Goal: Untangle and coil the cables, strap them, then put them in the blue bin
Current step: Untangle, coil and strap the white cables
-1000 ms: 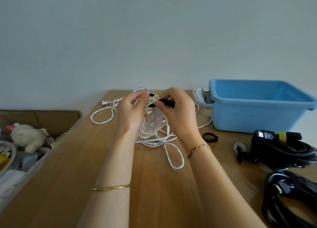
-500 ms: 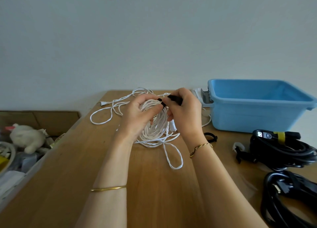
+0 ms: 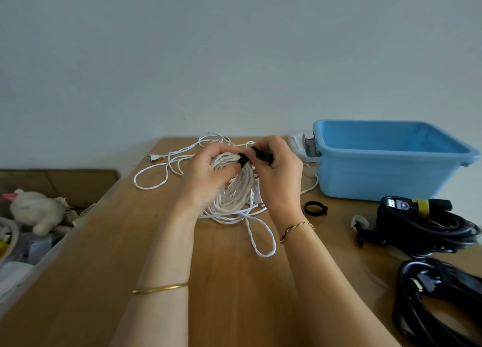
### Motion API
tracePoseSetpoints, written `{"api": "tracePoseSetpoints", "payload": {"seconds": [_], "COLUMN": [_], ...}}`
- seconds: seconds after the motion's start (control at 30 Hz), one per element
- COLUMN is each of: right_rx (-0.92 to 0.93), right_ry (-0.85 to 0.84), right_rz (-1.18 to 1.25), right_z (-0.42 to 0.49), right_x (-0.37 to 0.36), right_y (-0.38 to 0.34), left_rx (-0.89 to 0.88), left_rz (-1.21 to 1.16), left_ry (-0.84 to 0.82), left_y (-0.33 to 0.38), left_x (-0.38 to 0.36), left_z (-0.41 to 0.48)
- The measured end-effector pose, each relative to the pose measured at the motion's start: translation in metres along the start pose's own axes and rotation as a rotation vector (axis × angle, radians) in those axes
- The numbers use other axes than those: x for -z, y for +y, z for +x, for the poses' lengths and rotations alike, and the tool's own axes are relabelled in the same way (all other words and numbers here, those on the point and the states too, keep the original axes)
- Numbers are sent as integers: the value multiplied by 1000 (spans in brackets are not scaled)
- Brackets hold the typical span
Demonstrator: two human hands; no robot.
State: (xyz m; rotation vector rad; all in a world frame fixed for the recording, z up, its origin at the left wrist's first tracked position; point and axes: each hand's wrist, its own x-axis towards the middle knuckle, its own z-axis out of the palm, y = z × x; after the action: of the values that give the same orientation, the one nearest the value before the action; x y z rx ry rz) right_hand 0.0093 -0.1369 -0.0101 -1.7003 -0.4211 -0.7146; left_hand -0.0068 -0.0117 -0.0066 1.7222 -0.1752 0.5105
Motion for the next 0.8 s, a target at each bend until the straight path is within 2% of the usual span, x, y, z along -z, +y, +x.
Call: {"api": "tracePoseSetpoints", "payload": {"seconds": [0.37,0.53,0.8], "right_rx": [-48,-161,-243], "right_ry": [0,-52,-96], "right_rz": [77,154,214], "right_z": [8,11,14], "right_x": [7,8,13], "right_y": [-2,2,2], "left_rx": [-113,-125,-129], "left_rz": [103,155,252], "left_ry": [-59,-80,-49], "left_y": [12,11,14], "left_x": [-3,-1,-3], "left_z": [-4,-6,-7]}}
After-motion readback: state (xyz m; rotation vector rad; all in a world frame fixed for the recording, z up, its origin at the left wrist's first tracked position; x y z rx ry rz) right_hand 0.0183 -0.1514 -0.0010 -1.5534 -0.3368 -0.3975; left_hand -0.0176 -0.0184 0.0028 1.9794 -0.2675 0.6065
